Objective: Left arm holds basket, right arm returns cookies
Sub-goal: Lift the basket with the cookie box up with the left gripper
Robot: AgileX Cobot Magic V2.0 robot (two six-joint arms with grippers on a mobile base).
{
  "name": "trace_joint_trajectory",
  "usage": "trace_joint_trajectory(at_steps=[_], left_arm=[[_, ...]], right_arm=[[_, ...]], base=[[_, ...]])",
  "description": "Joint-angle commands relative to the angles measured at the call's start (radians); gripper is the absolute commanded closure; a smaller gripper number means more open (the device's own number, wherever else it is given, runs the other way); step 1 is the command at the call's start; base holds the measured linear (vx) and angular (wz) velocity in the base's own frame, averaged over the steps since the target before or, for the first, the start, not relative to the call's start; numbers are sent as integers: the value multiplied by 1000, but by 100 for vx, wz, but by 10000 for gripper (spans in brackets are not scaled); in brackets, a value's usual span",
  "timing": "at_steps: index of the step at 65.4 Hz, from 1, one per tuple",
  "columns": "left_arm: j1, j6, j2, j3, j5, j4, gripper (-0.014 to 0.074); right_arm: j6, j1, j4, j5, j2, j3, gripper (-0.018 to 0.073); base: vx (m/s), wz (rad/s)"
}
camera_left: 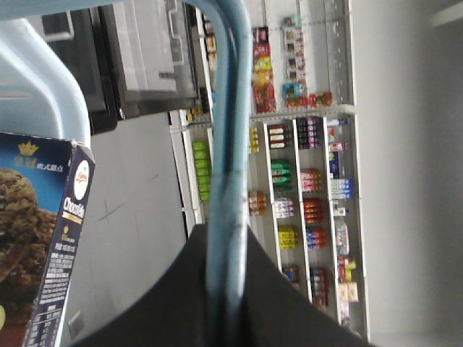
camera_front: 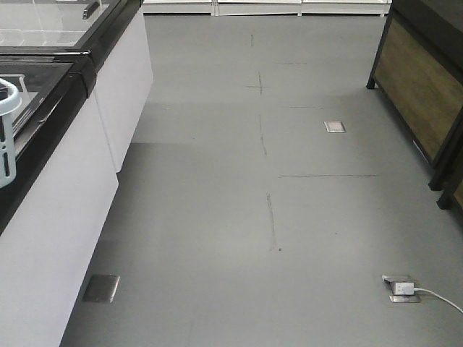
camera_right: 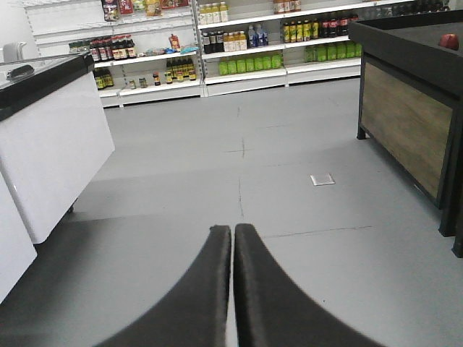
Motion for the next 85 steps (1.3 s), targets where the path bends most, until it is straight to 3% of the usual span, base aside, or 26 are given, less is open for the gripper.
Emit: trace_joint_trajectory(at_steps=[1, 17, 41, 51, 73, 85], left_arm=[[-47, 8, -54, -44, -33, -21, 605], [-200, 92, -114, -44, 79, -21, 605], [-502, 129, -174, -34, 70, -28, 605], [-645, 129, -190, 40, -48, -31, 605], [-976, 129, -250, 335, -375, -121, 605], [-1161, 122, -250, 408, -462, -133, 605]], right_arm=[[-13, -7, -2, -79, -12, 2, 567], [-13, -7, -2, -79, -12, 2, 567], [-13, -7, -2, -76, -12, 2, 567], [-13, -7, -2, -76, -12, 2, 567], [-13, -7, -2, -76, -12, 2, 567], [-13, -7, -2, -76, -12, 2, 567]], base=[[0, 0], [0, 0], [0, 0], [0, 0], [0, 0], [0, 0]])
